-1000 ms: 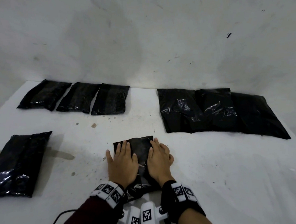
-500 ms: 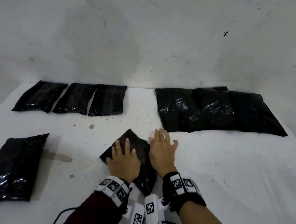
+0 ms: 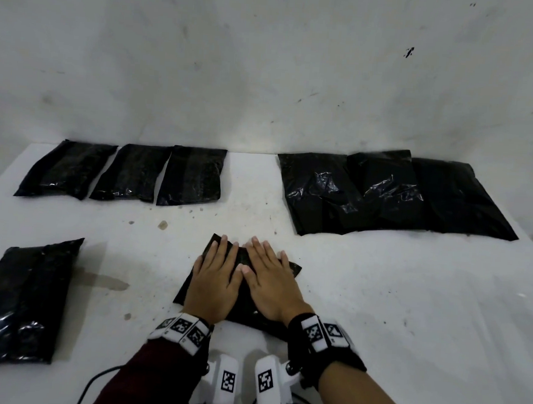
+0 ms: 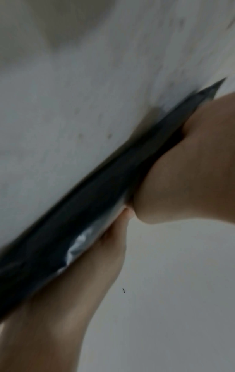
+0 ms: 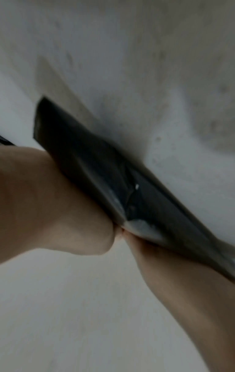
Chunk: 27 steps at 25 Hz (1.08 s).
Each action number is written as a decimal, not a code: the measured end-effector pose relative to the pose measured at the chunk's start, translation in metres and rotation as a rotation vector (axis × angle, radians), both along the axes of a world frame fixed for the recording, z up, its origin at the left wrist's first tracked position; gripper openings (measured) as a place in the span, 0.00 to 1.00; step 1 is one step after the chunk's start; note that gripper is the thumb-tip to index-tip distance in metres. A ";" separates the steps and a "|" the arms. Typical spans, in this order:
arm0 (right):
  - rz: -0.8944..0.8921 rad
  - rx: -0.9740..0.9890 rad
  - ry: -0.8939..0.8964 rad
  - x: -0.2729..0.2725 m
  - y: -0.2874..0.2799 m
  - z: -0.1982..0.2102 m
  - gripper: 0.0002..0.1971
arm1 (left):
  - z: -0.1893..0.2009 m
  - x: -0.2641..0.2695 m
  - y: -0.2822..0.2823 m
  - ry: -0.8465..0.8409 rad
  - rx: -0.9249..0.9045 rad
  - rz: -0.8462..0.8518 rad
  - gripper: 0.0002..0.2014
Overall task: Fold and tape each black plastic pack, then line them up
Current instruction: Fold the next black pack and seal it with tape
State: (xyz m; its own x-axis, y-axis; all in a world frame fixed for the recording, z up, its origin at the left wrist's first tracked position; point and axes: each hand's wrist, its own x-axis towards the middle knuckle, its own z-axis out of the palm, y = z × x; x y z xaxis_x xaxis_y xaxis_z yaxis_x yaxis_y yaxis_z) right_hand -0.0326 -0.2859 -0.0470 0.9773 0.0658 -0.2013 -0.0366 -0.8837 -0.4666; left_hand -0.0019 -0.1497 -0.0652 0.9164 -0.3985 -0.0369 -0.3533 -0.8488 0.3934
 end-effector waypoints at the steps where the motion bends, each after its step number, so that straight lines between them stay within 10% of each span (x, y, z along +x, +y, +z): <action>1: 0.022 -0.005 -0.001 0.002 -0.003 0.001 0.27 | 0.000 0.001 0.005 -0.008 0.006 -0.023 0.42; 13: -0.481 0.026 -0.062 -0.009 -0.004 -0.004 0.39 | 0.002 -0.025 0.014 0.104 0.000 0.240 0.61; 17: -0.407 -0.098 -0.174 -0.023 -0.020 -0.005 0.24 | 0.008 -0.027 0.021 0.189 0.001 0.273 0.57; 22: -0.231 -0.083 -0.142 -0.022 -0.025 -0.001 0.23 | 0.014 -0.019 0.045 0.291 0.208 0.072 0.76; 27: -0.270 -0.046 -0.091 -0.020 -0.028 0.010 0.25 | 0.023 -0.026 0.045 0.187 0.265 0.306 0.53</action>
